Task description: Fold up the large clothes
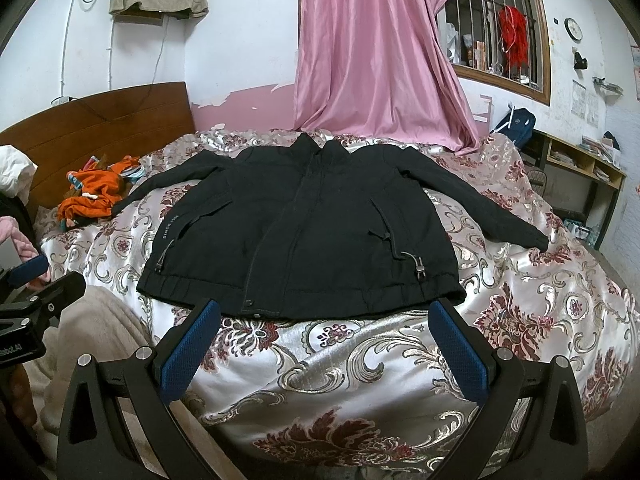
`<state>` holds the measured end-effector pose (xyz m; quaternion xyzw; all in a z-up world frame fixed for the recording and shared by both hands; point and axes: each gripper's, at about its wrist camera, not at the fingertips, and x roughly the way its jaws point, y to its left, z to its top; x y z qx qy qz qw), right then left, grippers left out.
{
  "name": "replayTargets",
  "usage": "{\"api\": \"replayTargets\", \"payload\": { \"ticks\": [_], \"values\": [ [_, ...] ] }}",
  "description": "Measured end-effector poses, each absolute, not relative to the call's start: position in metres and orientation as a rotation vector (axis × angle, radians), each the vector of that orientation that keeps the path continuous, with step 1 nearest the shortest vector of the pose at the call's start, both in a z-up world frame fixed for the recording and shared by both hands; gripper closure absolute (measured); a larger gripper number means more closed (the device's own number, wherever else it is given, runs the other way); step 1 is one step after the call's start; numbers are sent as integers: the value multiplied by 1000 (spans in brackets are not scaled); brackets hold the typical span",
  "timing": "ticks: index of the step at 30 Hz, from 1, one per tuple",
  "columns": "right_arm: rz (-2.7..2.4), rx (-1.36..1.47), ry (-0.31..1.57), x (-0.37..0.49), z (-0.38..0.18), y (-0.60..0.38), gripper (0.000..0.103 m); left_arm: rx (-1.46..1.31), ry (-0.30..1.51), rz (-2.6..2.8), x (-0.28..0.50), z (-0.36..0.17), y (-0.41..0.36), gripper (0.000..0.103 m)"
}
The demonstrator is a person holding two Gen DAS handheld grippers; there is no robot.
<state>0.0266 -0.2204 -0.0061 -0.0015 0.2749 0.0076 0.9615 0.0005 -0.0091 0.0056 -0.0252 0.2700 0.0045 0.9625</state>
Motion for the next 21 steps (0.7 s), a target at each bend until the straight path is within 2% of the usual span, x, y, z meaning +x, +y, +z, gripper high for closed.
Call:
{"api": "replayTargets", "payload": {
  "ticks": [13,21],
  "values": [
    [-110,-8,662,57,2,-233,1,-95,587,55,32,6,8,0],
    [-160,-8,601,75,27,-248,1,-108,608,80,64,10,0,0]
  ]
}}
